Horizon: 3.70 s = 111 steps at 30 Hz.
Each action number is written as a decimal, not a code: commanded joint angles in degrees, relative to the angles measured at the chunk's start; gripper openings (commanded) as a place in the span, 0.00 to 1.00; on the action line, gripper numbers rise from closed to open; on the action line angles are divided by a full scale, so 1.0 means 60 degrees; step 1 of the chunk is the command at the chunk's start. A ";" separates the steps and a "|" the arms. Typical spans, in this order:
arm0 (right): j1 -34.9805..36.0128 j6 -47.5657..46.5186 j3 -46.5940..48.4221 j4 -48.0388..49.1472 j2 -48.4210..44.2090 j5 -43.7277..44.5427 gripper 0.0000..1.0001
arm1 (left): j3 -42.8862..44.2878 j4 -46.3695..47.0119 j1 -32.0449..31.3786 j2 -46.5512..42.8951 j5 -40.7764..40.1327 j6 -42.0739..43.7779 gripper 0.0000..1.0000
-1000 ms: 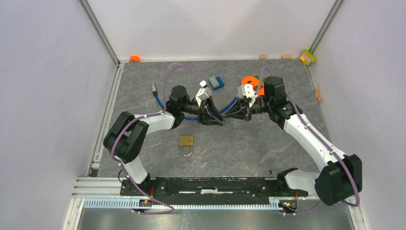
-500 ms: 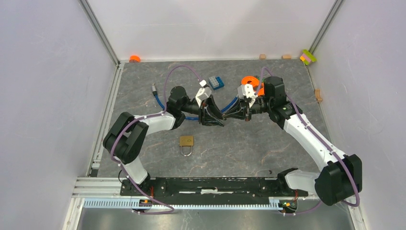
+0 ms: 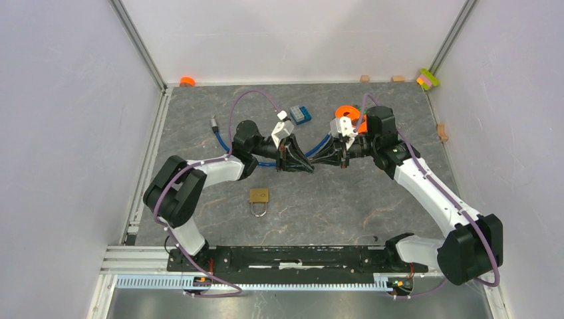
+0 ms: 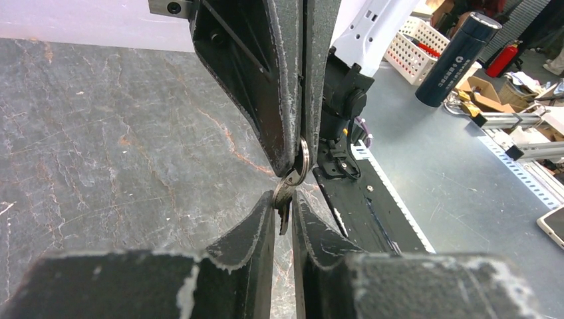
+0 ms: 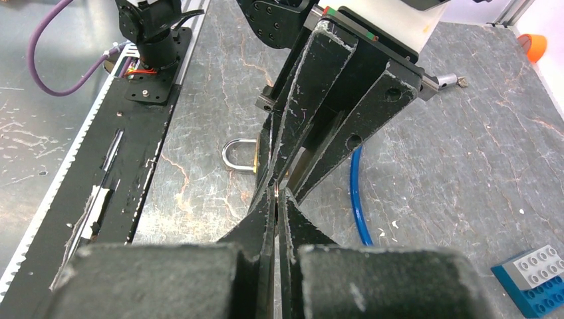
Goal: Unlock with the key
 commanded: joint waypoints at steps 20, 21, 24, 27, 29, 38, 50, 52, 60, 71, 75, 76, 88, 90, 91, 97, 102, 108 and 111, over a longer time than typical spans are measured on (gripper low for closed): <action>-0.0204 -0.0923 0.0418 -0.0626 -0.0044 0.0107 0.00 | 0.0230 -0.1891 -0.0011 -0.0512 -0.0101 0.1481 0.15; -0.0209 -0.1020 0.0416 -0.0705 -0.0033 0.0143 0.00 | 0.0232 -0.1837 -0.0011 -0.0512 -0.0094 0.1423 0.16; -0.0203 -0.1396 0.0424 -0.1044 -0.0012 0.0240 0.00 | 0.0201 -0.1521 -0.0006 -0.0489 -0.0025 0.1168 0.21; -0.0204 -0.1808 0.0432 -0.1367 0.0025 0.0312 0.00 | 0.0186 -0.1194 -0.0010 -0.0461 0.0007 0.0842 0.23; -0.0207 -0.1978 0.0431 -0.1508 0.0058 0.0314 0.00 | 0.0201 -0.1110 -0.0006 -0.0440 0.0009 0.0744 0.21; -0.0244 -0.2271 0.0574 -0.1729 -0.0047 0.0637 0.00 | 0.0164 -0.1420 0.0009 -0.0460 -0.0087 0.1032 0.02; -0.0471 -0.1297 0.0290 -0.1332 -0.0666 0.1323 0.66 | 0.1744 -1.1591 -0.0114 -0.1913 -0.3933 0.9614 0.02; -0.0470 -0.0891 0.0001 -0.0979 -0.0724 0.1274 0.66 | 0.1964 -1.2543 -0.0331 -0.2097 -0.5179 1.0409 0.02; -0.0302 0.1579 -0.1294 0.2021 -0.0287 0.1071 0.48 | 0.3033 -1.5369 -0.1079 -0.2442 -0.8272 1.1530 0.02; 0.0334 0.4199 -0.2875 0.6440 0.0558 0.0937 0.53 | 0.3119 -1.5799 -0.2379 -0.2779 -0.9929 1.0935 0.02; 0.0503 0.4592 -0.2969 0.7063 0.0831 0.0873 0.46 | 0.3138 -1.5785 -0.2595 -0.2684 -0.9789 1.0762 0.02; 0.0517 0.4592 -0.2945 0.7063 0.0896 0.0868 0.44 | 0.3150 -1.5785 -0.2647 -0.2623 -0.9777 1.0718 0.02; 0.0796 0.4161 -0.3047 0.6669 0.1221 0.0688 0.39 | 0.3301 -1.5785 -0.2766 -0.2431 -0.9629 1.0455 0.02; 0.0871 0.4118 -0.3041 0.6610 0.1247 0.0680 0.37 | 0.3287 -1.5785 -0.2786 -0.2435 -0.9634 1.0455 0.02; 0.0905 0.4063 -0.3027 0.6523 0.1269 0.0710 0.37 | 0.3284 -1.5784 -0.2778 -0.2430 -0.9659 1.0466 0.02; 0.1089 0.3326 -0.2816 0.5663 0.1394 0.0888 0.33 | 0.3299 -1.5777 -0.2789 -0.2373 -0.9645 1.0404 0.02; 0.1130 0.3200 -0.2740 0.5488 0.1431 0.0937 0.29 | 0.3313 -1.5784 -0.2801 -0.2365 -0.9628 1.0398 0.02; 0.1130 0.3193 -0.2631 0.5417 0.1339 0.0859 0.30 | 0.3269 -1.5785 -0.2803 -0.2328 -0.9659 1.0419 0.02; 0.1118 0.3058 -0.2541 0.5251 0.1218 0.0835 0.35 | 0.3240 -1.5785 -0.2800 -0.2290 -0.9657 1.0424 0.02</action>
